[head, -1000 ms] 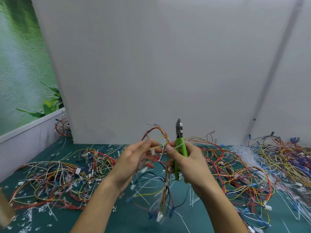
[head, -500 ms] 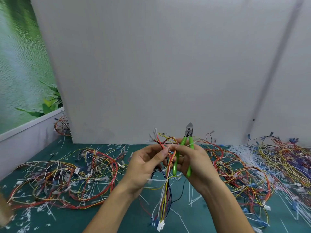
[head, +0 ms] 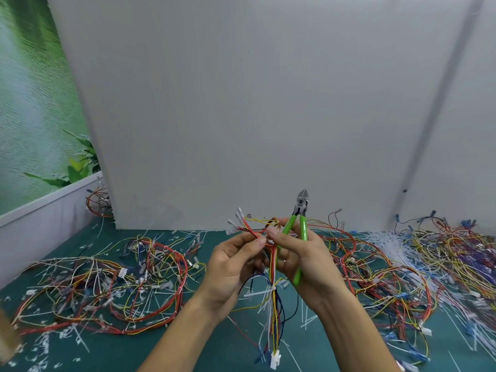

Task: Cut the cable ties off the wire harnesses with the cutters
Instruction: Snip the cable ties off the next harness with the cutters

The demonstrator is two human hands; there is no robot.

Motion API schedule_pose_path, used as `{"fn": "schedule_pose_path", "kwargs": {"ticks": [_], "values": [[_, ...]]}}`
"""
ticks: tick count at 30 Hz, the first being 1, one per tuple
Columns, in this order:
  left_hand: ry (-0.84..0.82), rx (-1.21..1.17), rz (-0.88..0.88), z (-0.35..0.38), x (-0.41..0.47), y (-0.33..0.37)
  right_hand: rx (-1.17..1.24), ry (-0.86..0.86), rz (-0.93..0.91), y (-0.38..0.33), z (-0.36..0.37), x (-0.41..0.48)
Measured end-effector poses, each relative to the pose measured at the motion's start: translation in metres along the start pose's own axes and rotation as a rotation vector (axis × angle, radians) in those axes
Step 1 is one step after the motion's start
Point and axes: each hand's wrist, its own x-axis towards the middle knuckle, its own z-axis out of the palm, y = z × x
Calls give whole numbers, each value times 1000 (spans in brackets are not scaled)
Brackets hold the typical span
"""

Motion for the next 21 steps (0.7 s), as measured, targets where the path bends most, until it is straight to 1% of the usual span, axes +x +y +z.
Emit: {"fn": "schedule_pose_path", "kwargs": {"ticks": [4, 10, 15, 19, 21], "values": [[-62, -102, -61, 6, -3, 2, 29, -21, 20, 0, 2, -3], [-94, -26, -49, 1, -3, 6, 66, -15, 25, 2, 7, -4], [-95, -52, -45, 1, -3, 5, 99, 57, -18, 8, 10, -3], [-96, -69, -36, 2, -4, 6, 136, 73, -2, 9, 10, -3], [-109, -42, -15, 2, -5, 7, 144, 67, 7, 8, 8, -2]]}}
